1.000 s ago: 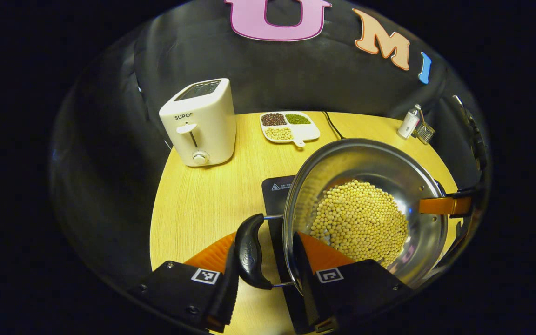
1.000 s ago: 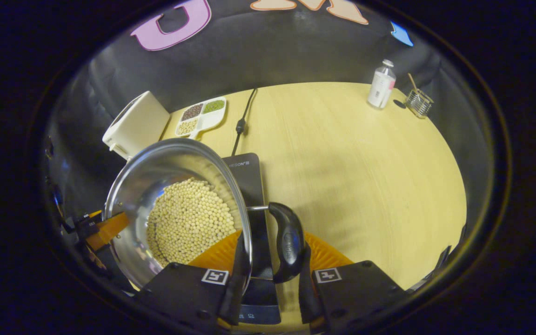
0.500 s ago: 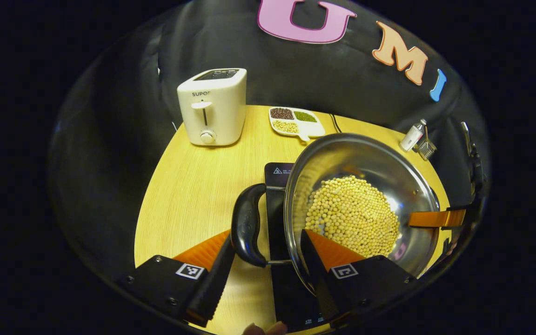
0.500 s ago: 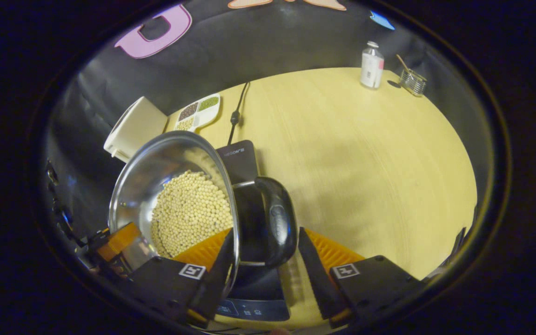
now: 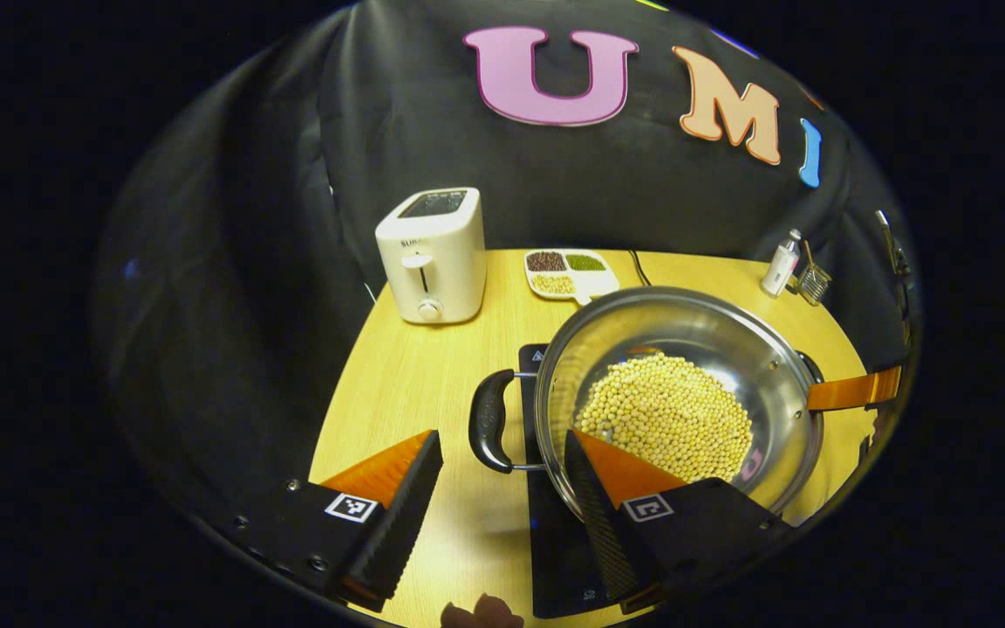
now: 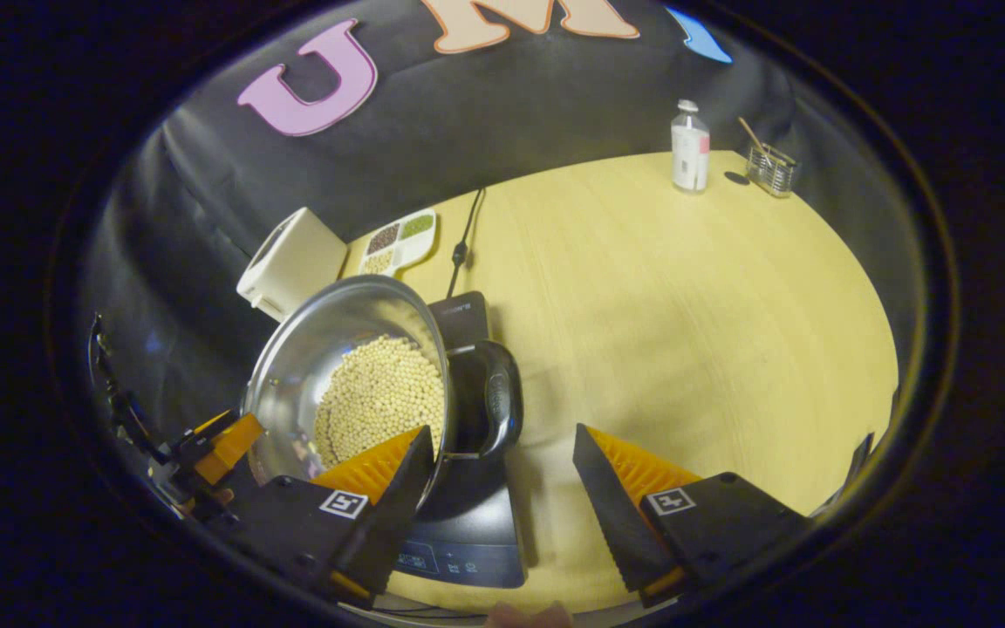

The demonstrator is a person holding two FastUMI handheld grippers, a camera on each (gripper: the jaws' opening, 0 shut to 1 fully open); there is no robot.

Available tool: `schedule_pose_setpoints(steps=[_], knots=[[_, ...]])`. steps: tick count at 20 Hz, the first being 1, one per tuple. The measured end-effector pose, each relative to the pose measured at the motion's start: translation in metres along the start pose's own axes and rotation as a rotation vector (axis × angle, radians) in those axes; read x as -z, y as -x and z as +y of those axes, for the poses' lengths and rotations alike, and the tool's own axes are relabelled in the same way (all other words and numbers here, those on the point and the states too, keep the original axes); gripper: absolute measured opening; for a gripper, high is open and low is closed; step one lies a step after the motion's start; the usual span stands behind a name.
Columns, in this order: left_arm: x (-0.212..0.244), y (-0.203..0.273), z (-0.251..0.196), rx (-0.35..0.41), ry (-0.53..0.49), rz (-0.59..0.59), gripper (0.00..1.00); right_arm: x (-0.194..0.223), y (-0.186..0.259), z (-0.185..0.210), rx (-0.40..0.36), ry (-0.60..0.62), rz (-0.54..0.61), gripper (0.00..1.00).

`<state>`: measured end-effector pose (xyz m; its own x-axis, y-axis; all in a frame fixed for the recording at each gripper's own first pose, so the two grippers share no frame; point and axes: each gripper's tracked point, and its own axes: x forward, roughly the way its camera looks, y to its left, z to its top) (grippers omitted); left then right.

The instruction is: First push the handle of the pot to place it horizontally, then grasp the pot with both hands and set it on the induction cooktop.

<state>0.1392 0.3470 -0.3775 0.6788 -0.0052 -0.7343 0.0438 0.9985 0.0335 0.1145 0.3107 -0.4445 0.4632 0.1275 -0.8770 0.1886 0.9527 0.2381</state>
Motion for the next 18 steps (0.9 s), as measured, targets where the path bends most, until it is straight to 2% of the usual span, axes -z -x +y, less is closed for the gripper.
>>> schedule_pose_setpoints(steps=[2, 3, 4, 7, 8, 9, 10, 11, 13, 14, 18], knots=[[-0.001, 0.012, -0.007, -0.015, 0.016, -0.011, 0.87, -0.005, 0.009, -0.008, -0.021, 0.015, -0.027, 0.95], [0.0, 0.019, -0.012, -0.024, 0.026, -0.013, 0.87, -0.009, 0.016, -0.015, -0.029, 0.028, -0.044, 0.99], [0.0, 0.027, -0.02, -0.032, 0.034, -0.022, 0.87, -0.012, 0.021, -0.024, -0.037, 0.046, -0.06, 0.95], [-0.002, 0.049, -0.045, -0.073, 0.043, -0.053, 0.87, -0.017, 0.04, -0.056, -0.054, 0.109, -0.105, 0.95], [-0.004, 0.058, -0.058, -0.086, 0.038, -0.072, 0.87, -0.021, 0.049, -0.066, -0.063, 0.127, -0.128, 0.94], [-0.006, 0.066, -0.071, -0.096, 0.03, -0.092, 0.87, -0.023, 0.056, -0.077, -0.068, 0.148, -0.148, 0.99], [-0.009, 0.075, -0.086, -0.102, 0.022, -0.115, 0.87, -0.026, 0.063, -0.088, -0.075, 0.168, -0.17, 0.94], [-0.011, 0.084, -0.102, -0.104, 0.011, -0.135, 0.86, -0.028, 0.073, -0.099, -0.079, 0.185, -0.192, 0.94], [-0.012, 0.104, -0.131, -0.11, -0.01, -0.158, 0.86, -0.028, 0.089, -0.117, -0.091, 0.206, -0.222, 0.99], [-0.012, 0.113, -0.147, -0.11, -0.009, -0.168, 0.85, -0.031, 0.097, -0.125, -0.099, 0.216, -0.235, 0.94], [-0.005, 0.14, -0.194, -0.096, 0.036, -0.183, 0.84, -0.041, 0.127, -0.153, -0.117, 0.232, -0.296, 0.94]])
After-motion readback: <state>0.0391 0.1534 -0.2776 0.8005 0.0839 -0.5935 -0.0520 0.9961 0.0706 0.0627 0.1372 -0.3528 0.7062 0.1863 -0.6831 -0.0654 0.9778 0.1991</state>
